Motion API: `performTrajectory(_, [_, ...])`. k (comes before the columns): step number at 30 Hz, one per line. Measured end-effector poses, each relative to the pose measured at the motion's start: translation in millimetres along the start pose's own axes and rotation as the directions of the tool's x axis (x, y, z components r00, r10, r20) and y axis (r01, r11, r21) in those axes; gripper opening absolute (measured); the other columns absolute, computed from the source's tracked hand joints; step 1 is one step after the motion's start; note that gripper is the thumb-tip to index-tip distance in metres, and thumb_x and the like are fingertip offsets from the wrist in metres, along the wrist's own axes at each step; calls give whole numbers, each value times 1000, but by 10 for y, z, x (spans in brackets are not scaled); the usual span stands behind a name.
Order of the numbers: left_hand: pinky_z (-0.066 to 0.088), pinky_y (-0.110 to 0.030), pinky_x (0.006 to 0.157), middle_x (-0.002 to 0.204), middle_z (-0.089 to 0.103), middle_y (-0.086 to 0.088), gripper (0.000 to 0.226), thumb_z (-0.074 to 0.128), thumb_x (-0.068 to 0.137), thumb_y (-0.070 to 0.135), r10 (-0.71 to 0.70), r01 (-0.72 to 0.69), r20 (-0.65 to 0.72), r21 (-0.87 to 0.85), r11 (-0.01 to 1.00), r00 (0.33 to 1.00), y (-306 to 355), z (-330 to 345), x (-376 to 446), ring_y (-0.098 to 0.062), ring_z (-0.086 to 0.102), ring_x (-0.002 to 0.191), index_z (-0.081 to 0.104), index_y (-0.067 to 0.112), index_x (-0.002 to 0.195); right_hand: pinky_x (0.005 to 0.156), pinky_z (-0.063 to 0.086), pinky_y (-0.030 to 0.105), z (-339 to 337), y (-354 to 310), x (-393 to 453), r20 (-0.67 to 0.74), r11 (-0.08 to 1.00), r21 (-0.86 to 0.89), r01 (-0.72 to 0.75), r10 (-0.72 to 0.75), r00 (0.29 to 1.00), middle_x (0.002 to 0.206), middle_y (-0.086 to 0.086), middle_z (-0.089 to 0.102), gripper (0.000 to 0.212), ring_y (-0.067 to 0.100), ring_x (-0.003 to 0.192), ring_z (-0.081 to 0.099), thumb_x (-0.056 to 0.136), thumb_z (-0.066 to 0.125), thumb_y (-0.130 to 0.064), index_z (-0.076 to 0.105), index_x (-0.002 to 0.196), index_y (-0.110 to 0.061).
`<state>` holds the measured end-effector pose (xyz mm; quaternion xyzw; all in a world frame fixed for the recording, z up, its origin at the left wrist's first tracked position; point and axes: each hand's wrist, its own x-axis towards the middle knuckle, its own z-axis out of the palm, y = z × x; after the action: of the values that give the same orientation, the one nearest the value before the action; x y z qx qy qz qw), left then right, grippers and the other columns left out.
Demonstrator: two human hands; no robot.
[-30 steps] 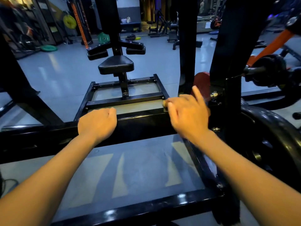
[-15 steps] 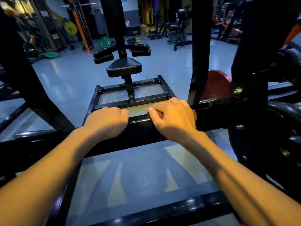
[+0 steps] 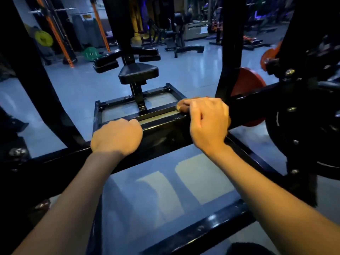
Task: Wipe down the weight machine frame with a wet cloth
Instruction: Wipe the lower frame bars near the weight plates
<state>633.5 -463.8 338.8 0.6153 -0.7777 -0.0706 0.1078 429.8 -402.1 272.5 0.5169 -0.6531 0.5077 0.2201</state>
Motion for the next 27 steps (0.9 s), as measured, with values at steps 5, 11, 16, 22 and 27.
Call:
performTrajectory(5, [36, -40, 81, 94, 53, -12, 37, 24, 102, 24, 43, -46, 46, 69, 997, 998, -61, -12, 37, -32, 50, 88, 57, 11, 90, 85, 39, 40, -64, -149, 10, 108, 993, -77, 84, -76, 991, 103, -15, 74, 41, 14, 98, 61, 107, 36, -26, 76, 104, -35])
performTrajectory(11, [37, -40, 78, 85, 54, -10, 37, 23, 100, 19, 26, -35, 82, 109, 993, 996, 7, -57, 5, -29, 51, 82, 58, 11, 91, 89, 50, 47, -29, 252, 151, -20, 984, -93, -154, 152, 988, 95, -16, 76, 49, 11, 94, 68, 102, 32, -24, 79, 92, -36])
performTrajectory(16, [40, -40, 76, 76, 48, -10, 37, 26, 101, 21, 4, -3, -25, 72, 997, 1000, -2, 22, -5, -30, 51, 76, 54, 11, 78, 97, 46, 45, 69, 7, -6, -62, 999, -24, -36, 34, 997, 100, -20, 74, 46, 11, 95, 65, 105, 35, -22, 78, 94, -33])
performTrajectory(22, [37, -40, 72, 79, 51, -7, 29, 30, 94, 8, 93, -93, -14, 41, 995, 996, -49, 17, -22, -27, 46, 68, 54, 14, 78, 109, 39, 51, -28, -48, -118, 161, 994, 8, 105, -105, 981, 122, -15, 67, 31, 14, 113, 59, 107, 44, -36, 66, 127, -30])
performTrajectory(27, [40, -40, 72, 82, 52, -5, 28, 32, 92, 2, 166, -164, -48, 39, 986, 985, -78, 20, -29, -33, 53, 80, 50, 16, 77, 127, 17, 48, -160, 113, -164, 293, 990, -26, 140, -126, 948, 157, -2, 44, 57, 22, 151, 33, 105, 50, -42, 39, 156, -19])
